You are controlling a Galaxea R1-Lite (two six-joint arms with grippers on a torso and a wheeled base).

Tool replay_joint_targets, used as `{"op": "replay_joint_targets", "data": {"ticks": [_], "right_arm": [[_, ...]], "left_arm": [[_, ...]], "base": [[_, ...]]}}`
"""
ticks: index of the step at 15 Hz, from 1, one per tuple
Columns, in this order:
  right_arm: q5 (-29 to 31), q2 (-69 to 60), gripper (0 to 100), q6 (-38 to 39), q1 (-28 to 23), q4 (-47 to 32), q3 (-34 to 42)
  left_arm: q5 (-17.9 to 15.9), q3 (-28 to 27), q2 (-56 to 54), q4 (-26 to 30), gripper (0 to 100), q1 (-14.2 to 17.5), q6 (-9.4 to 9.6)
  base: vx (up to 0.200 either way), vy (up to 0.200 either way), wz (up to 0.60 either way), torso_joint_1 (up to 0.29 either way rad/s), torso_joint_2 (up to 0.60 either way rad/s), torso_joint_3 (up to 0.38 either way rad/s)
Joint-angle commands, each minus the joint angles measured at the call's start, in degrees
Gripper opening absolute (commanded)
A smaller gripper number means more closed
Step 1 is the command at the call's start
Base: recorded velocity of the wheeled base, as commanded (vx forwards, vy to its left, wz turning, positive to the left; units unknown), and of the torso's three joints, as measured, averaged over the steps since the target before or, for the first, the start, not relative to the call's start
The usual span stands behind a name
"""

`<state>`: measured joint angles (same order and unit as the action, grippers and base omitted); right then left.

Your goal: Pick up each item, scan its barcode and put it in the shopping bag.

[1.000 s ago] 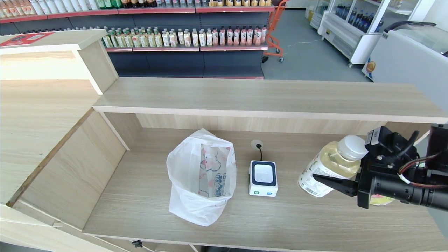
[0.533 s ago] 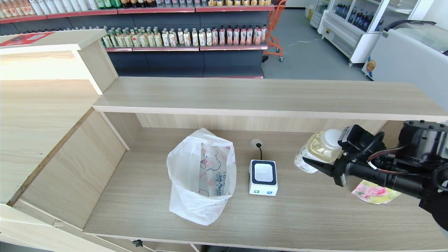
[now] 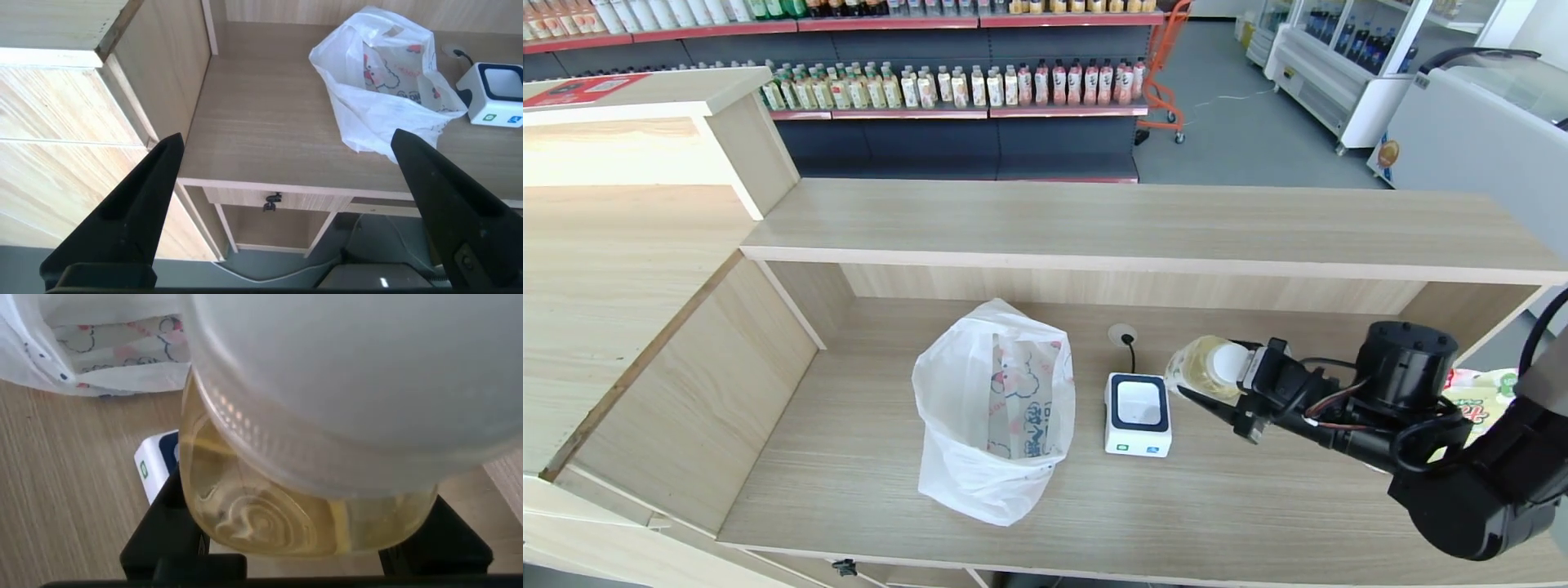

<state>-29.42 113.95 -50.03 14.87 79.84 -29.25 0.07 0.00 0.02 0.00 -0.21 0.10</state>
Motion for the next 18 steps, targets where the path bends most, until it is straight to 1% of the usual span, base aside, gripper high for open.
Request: {"op": "replay_joint_targets", "data": {"ticks": [1,4,6,7,9,12,13,18], "right_arm": [[-1.17,8.13,0,-0.86,1.39,3.4,-2.31],[-2.75,11.91,0,-2.53,1.83,3.57,-6.0],[-3.46,13.23,0,-2.97,1.83,4.36,-6.61],[-4.95,14.02,0,-3.5,1.65,5.33,-6.7],[-6.53,15.96,0,-6.57,1.48,7.18,-6.7],[-7.32,18.33,0,-8.5,1.39,9.11,-7.05],[-8.82,20.18,0,-9.74,0.95,10.16,-8.02],[-13.65,24.13,0,-12.64,0.68,10.16,-12.5]], "left_arm": [[0.01,0.0,-0.02,0.0,100,0.03,-0.01],[0.01,0.0,-0.02,0.0,100,0.03,-0.01],[0.01,0.0,-0.02,0.0,100,0.03,-0.01],[0.01,0.0,-0.02,0.0,100,0.03,-0.01],[0.01,0.0,-0.02,0.0,100,0.03,-0.01],[0.01,0.0,-0.02,0.0,100,0.03,-0.01],[0.01,0.0,-0.02,0.0,100,0.03,-0.01],[0.01,-0.09,-0.02,0.0,100,0.03,-0.01]], "base": [[0.0,0.0,0.0,0.0,0.0,0.0],[0.0,0.0,0.0,0.0,0.0,0.0],[0.0,0.0,0.0,0.0,0.0,0.0],[0.0,0.0,0.0,0.0,0.0,0.0],[0.0,0.0,0.0,0.0,0.0,0.0],[0.0,0.0,0.0,0.0,0.0,0.0],[0.0,0.0,0.0,0.0,0.0,0.0],[0.0,0.0,0.0,0.0,0.0,0.0]]}}
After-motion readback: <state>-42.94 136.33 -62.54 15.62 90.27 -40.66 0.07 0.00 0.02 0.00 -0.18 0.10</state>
